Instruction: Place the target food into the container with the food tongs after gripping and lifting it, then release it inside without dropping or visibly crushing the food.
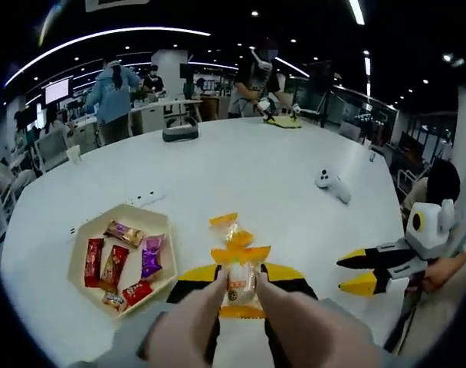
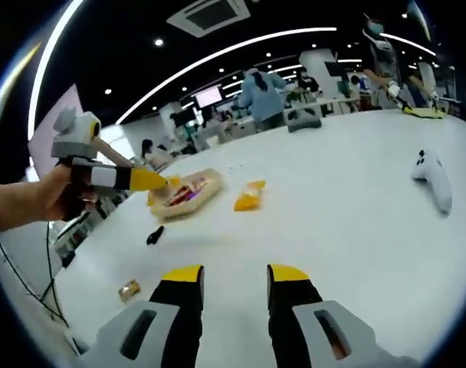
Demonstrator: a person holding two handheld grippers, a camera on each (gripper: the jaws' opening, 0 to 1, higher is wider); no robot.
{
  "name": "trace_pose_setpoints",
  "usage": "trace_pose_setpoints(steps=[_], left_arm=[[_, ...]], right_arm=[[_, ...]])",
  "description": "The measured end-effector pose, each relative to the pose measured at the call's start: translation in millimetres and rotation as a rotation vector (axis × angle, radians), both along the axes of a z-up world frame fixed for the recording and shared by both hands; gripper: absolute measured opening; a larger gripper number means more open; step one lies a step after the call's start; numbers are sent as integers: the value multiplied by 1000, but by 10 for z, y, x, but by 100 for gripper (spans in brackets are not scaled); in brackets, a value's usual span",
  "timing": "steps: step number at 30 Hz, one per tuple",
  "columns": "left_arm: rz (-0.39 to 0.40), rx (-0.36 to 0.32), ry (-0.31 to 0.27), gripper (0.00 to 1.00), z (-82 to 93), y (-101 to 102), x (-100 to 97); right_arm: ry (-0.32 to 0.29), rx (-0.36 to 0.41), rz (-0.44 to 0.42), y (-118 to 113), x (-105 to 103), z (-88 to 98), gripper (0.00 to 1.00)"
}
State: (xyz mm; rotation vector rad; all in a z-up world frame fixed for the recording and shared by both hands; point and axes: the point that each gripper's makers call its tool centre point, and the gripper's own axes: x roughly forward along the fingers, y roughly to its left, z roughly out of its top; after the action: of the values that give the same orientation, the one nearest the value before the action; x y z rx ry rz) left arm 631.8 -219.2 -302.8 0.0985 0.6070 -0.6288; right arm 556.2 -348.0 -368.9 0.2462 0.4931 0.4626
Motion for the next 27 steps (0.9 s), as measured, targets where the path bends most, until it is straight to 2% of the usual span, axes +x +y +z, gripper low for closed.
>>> trace_pose_setpoints(steps=[1, 6, 10, 18, 27], left_arm=[[-5, 13, -15, 18, 13, 10, -4], [-8, 7, -11, 19, 5, -10, -28], [0, -5, -32, 19, 76, -62, -29], [7, -2, -54, 18, 173, -15, 10], [2, 35, -39, 19, 120, 89, 27]], right_arm=[[2, 1, 6, 15, -9, 3, 32], [-12, 3, 28, 59, -69, 86, 32], [-5, -6, 45, 57, -99, 59, 32], [-5, -5, 55, 53, -116, 70, 32], [-15, 55, 24, 103, -114, 111, 33]])
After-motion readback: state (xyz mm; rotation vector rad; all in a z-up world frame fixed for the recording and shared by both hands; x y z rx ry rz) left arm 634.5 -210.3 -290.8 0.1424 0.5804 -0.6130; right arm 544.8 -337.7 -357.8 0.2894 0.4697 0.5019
